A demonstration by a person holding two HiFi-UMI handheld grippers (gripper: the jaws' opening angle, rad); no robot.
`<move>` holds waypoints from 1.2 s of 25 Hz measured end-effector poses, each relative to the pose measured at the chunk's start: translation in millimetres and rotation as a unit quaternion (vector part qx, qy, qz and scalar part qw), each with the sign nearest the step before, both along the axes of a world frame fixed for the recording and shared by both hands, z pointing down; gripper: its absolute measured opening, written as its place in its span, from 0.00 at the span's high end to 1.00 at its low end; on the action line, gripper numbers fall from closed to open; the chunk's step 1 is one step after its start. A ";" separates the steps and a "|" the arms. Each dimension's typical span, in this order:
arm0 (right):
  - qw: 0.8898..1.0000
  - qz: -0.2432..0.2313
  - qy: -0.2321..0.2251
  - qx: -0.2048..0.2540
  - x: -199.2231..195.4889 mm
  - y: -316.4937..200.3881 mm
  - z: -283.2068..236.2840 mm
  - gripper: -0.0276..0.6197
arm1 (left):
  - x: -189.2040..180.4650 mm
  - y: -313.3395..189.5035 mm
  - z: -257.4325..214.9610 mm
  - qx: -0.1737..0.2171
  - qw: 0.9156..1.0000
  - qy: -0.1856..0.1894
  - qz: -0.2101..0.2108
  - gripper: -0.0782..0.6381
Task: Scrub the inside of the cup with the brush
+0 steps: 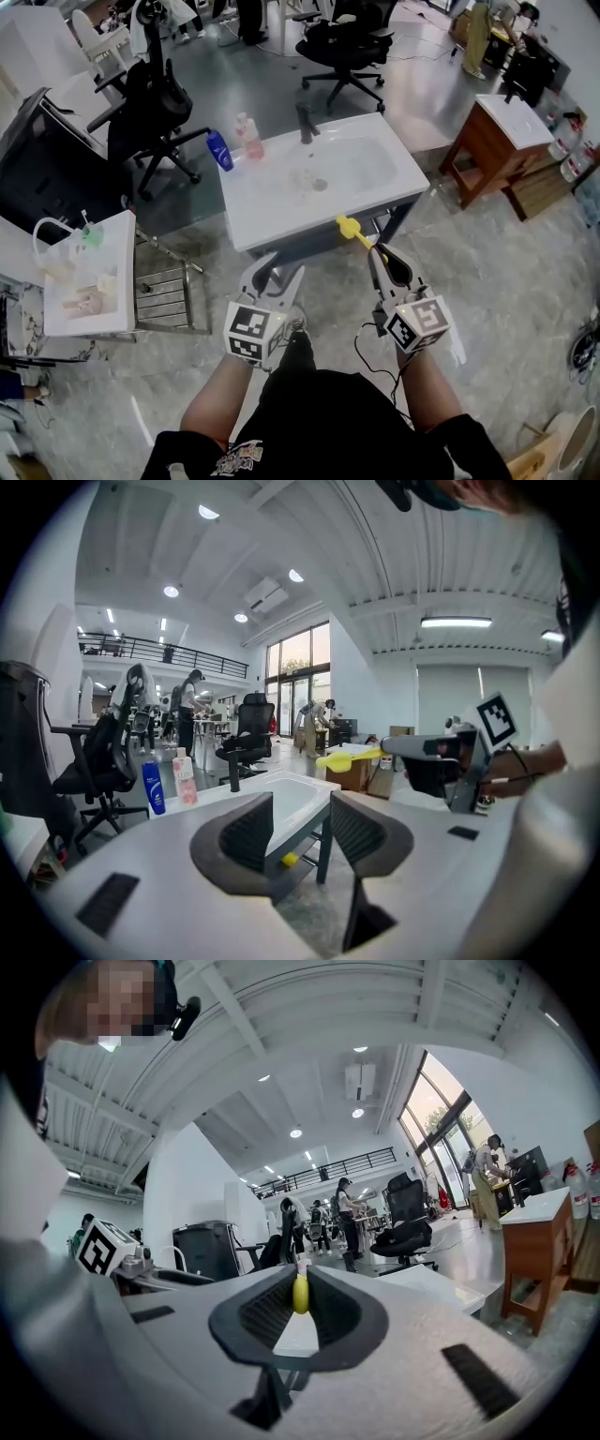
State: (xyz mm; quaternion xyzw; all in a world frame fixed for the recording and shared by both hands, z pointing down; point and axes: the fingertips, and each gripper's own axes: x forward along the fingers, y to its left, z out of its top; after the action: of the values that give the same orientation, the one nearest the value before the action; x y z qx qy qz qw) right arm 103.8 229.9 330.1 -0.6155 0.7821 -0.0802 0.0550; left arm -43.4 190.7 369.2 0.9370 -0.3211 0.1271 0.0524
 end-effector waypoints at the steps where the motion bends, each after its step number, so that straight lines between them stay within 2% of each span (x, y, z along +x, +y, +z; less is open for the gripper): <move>1: 1.000 0.002 0.000 -0.002 1.2 -8.5 1.0 0.90 | 1.3 -9.6 2.3 -0.003 1.000 0.000 0.001 0.66; 10: 0.999 0.019 0.005 -0.027 10.0 -89.0 1.9 0.90 | 9.0 -98.9 9.6 -0.032 0.999 0.006 0.009 0.66; 18: 0.999 0.019 0.009 -0.043 7.3 -165.1 10.3 0.90 | 7.2 -172.5 29.7 -0.057 0.998 -0.009 0.016 0.66; 30: 0.998 0.021 0.020 -0.050 -5.7 -255.6 12.7 0.90 | -1.9 -258.6 45.8 -0.062 0.998 -0.015 0.030 0.66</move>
State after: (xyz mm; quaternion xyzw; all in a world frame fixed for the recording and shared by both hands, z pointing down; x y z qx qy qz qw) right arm 98.1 -25.6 342.9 -0.6355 0.7648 -0.1055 0.0099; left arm -45.2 -67.9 415.0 0.9393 -0.2847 0.1623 0.1016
